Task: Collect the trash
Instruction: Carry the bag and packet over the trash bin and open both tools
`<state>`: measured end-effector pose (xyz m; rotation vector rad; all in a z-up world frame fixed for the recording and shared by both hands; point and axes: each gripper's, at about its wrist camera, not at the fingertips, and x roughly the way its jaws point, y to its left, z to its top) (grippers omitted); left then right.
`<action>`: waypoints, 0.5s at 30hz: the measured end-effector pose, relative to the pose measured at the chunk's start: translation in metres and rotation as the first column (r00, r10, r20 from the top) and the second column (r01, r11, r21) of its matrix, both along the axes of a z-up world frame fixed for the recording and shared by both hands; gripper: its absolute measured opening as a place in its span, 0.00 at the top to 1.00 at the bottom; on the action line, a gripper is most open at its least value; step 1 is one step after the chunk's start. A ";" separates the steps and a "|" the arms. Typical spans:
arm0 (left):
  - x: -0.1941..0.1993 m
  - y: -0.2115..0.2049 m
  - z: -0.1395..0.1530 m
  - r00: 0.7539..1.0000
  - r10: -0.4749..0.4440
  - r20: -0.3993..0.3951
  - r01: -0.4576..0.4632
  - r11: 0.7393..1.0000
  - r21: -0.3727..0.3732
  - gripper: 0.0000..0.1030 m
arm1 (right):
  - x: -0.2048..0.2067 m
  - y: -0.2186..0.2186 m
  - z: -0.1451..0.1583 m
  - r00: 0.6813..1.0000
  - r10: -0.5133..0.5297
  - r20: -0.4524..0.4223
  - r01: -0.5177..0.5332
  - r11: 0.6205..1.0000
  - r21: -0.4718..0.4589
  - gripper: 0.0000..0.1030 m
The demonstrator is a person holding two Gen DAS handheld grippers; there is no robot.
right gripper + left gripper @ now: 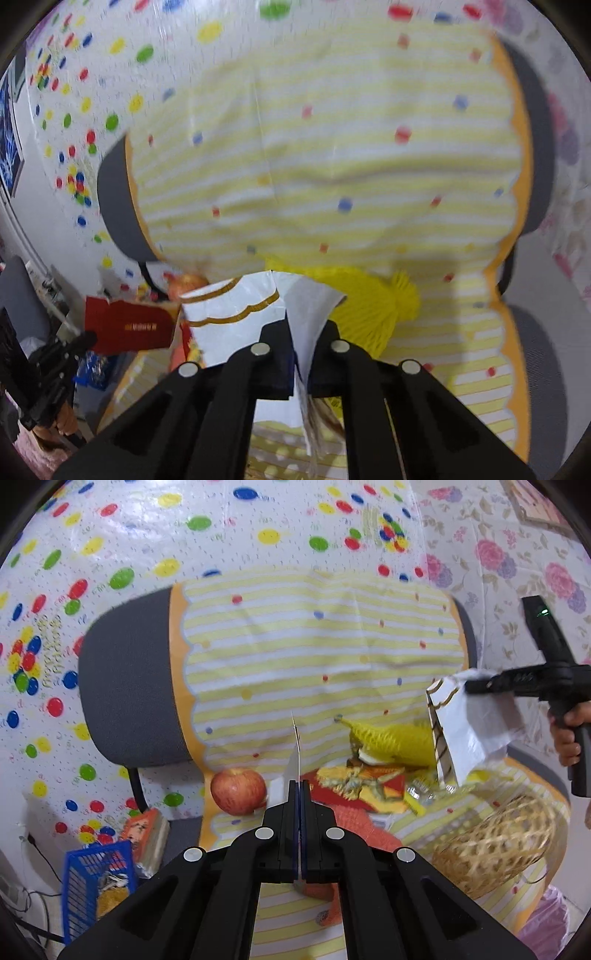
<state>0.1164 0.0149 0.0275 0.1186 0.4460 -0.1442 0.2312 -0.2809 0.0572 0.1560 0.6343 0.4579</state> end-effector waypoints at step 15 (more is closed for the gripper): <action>-0.113 -0.047 0.054 0.965 -0.226 0.130 0.231 0.972 -0.031 1.00 | -0.187 -0.043 0.044 0.952 -0.235 0.197 0.256 0.963 -0.088 0.96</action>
